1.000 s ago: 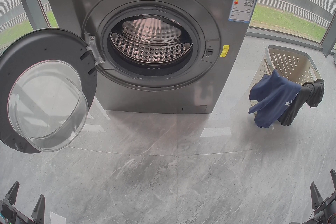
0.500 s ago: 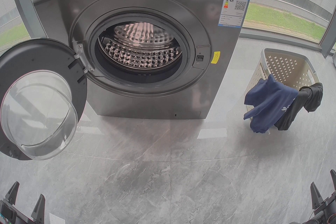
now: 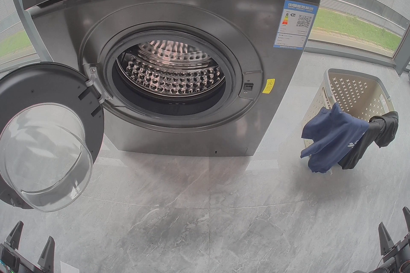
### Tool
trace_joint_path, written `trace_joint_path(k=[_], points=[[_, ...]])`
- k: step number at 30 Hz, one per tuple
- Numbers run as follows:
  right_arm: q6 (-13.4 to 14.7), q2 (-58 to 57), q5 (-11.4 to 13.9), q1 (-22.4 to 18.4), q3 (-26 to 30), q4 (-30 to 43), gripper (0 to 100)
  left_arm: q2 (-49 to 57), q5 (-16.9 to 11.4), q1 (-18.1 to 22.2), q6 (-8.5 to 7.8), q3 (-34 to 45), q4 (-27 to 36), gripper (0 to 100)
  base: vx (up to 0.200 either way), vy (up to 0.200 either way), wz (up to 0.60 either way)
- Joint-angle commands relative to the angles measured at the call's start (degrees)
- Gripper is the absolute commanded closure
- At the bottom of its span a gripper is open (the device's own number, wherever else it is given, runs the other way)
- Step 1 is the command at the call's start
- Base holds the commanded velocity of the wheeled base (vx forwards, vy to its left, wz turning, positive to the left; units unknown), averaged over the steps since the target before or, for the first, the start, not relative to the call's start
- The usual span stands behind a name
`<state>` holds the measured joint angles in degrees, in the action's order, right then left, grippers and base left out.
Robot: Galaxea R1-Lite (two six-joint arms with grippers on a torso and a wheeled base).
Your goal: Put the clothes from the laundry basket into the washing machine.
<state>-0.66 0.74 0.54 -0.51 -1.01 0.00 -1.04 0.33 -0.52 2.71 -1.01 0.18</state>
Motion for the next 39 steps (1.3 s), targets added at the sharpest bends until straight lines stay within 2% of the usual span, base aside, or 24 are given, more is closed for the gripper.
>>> trace_joint_path(k=[1,23,32,39], points=[[0.0,-0.7,0.0,0.0,1.0,0.0,0,0.8,0.0,0.0,0.11,0.9,0.0,0,0.000,-0.200,0.00],[0.0,-0.7,0.1,0.1,1.0,0.0,0,0.8,0.0,0.0,0.11,0.9,0.0,0,0.000,-0.200,0.00],[0.0,-0.7,0.1,0.0,1.0,0.0,0,0.8,0.0,0.0,0.02,0.9,0.0,0,0.000,0.000,-0.20],[0.0,-0.7,0.1,0.0,1.0,0.0,0,0.8,0.0,0.0,0.02,0.9,0.0,0,0.000,-0.200,0.00]])
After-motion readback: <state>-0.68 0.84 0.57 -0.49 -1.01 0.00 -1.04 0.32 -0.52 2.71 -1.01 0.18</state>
